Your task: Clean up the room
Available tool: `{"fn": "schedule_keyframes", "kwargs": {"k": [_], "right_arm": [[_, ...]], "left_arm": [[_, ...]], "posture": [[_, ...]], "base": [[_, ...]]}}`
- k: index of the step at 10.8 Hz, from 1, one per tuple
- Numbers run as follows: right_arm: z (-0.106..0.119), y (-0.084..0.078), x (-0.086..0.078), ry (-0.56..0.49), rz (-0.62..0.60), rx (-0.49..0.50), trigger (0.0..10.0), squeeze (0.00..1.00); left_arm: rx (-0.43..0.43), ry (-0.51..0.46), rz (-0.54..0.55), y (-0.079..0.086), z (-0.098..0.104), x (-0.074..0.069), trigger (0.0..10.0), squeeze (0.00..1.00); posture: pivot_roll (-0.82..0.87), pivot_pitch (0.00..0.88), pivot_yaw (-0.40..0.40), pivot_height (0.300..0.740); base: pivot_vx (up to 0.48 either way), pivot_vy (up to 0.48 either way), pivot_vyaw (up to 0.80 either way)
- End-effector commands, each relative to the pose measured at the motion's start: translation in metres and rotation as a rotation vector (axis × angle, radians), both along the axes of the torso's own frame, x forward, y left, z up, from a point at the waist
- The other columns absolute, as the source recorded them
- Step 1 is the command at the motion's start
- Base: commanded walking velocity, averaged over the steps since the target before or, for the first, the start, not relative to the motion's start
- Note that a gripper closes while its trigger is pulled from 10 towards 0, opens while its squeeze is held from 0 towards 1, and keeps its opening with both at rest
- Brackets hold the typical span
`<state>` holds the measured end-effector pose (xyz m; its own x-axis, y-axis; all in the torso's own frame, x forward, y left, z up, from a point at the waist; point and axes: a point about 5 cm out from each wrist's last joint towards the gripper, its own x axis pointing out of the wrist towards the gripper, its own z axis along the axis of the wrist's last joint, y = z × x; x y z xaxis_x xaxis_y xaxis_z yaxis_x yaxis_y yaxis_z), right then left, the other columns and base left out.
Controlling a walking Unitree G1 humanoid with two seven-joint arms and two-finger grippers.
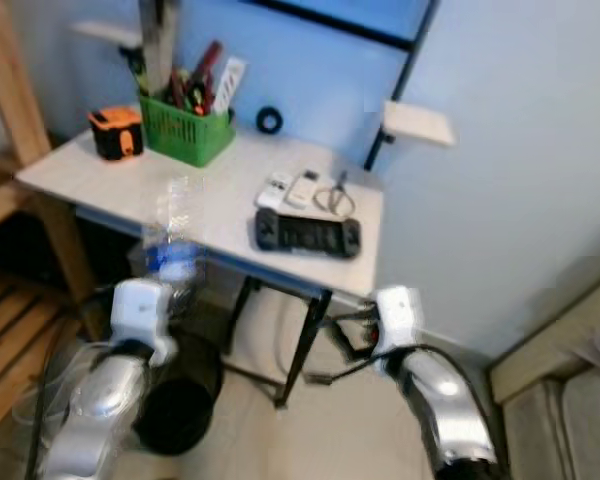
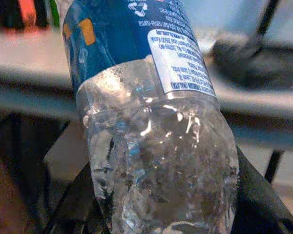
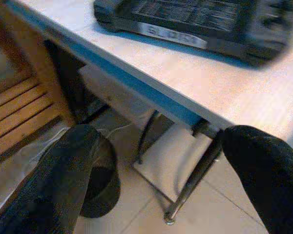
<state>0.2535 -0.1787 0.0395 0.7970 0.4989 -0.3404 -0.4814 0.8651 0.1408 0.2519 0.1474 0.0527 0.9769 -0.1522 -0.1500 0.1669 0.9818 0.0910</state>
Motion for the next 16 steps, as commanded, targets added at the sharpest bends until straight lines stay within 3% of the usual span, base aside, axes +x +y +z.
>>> {"fn": "schedule_keyframes", "kwargs": {"k": [1,3,4,5,6,7,8,9,11,13,15,16], "right_arm": [[-0.001,-0.019,-0.009,0.04,0.0,-0.028,10.0,0.39],[0.003,-0.039,-0.024,0.08,0.052,-0.076,10.0,0.39],[0.006,-0.044,-0.027,0.106,0.093,-0.087,10.0,0.39],[0.009,-0.043,-0.029,0.116,0.137,-0.091,10.0,0.39],[0.011,-0.043,-0.03,0.125,0.15,-0.081,10.0,0.39],[0.01,-0.042,-0.029,0.132,0.148,-0.072,10.0,0.39],[0.008,-0.033,-0.019,0.134,0.121,-0.027,10.0,0.39],[0.006,-0.026,-0.012,0.132,0.109,0.008,10.0,0.39],[-0.001,0.001,0.011,0.108,0.062,0.056,10.0,0.38],[-0.004,0.022,0.021,0.096,0.057,0.108,10.0,0.38],[-0.005,0.038,0.029,0.095,0.077,0.146,10.0,0.38],[-0.005,0.039,0.029,0.094,0.075,0.15,10.0,0.38]], "left_arm": [[-0.012,0.022,-0.062,-0.022,-0.004,-0.003,10.0,0.0],[0.004,0.122,-0.05,-0.028,-0.023,-0.009,10.0,0.0],[-0.002,0.285,0.012,-0.021,-0.048,-0.008,10.0,0.0],[-0.011,0.321,0.041,-0.017,-0.052,-0.005,10.0,0.0],[-0.001,0.296,0.067,-0.017,-0.046,-0.005,10.0,0.0],[0.054,0.281,0.085,-0.019,-0.044,-0.008,10.0,0.0],[0.232,0.326,0.219,-0.001,-0.051,-0.012,10.0,0.0],[0.275,0.34,0.282,0.014,-0.05,-0.013,10.0,0.0],[0.311,0.308,0.299,0.039,-0.031,-0.02,10.0,0.0],[0.337,0.313,0.331,0.053,-0.019,-0.029,10.0,0.0],[0.286,0.442,0.392,0.073,-0.031,-0.036,10.0,0.0],[0.284,0.47,0.378,0.075,-0.035,-0.031,10.0,0.0]], "posture": [[0.01,0.0,-0.175,0.74],[-0.01,0.0,-0.208,0.74],[-0.02,0.0,-0.222,0.74],[-0.02,0.0,-0.23,0.74],[-0.01,0.0,-0.232,0.74],[0.0,0.0,-0.232,0.74],[0.02,0.0,-0.224,0.74],[0.05,0.0,-0.21,0.74],[0.14,0.004,-0.159,0.74],[0.22,0.015,-0.142,0.74],[0.24,0.036,-0.157,0.74],[0.24,0.048,-0.158,0.74]], "base": [[0.0,0.0,0.0],[0.0,0.0,0.0],[0.0,0.0,0.0],[0.0,0.0,0.0],[0.0,0.0,0.0],[0.0,0.0,0.0],[0.0,0.0,0.0],[0.0,0.0,0.0],[0.0,0.0,0.0],[0.0,0.0,0.0],[0.0,0.0,0.0],[0.0,0.0,0.0]]}}
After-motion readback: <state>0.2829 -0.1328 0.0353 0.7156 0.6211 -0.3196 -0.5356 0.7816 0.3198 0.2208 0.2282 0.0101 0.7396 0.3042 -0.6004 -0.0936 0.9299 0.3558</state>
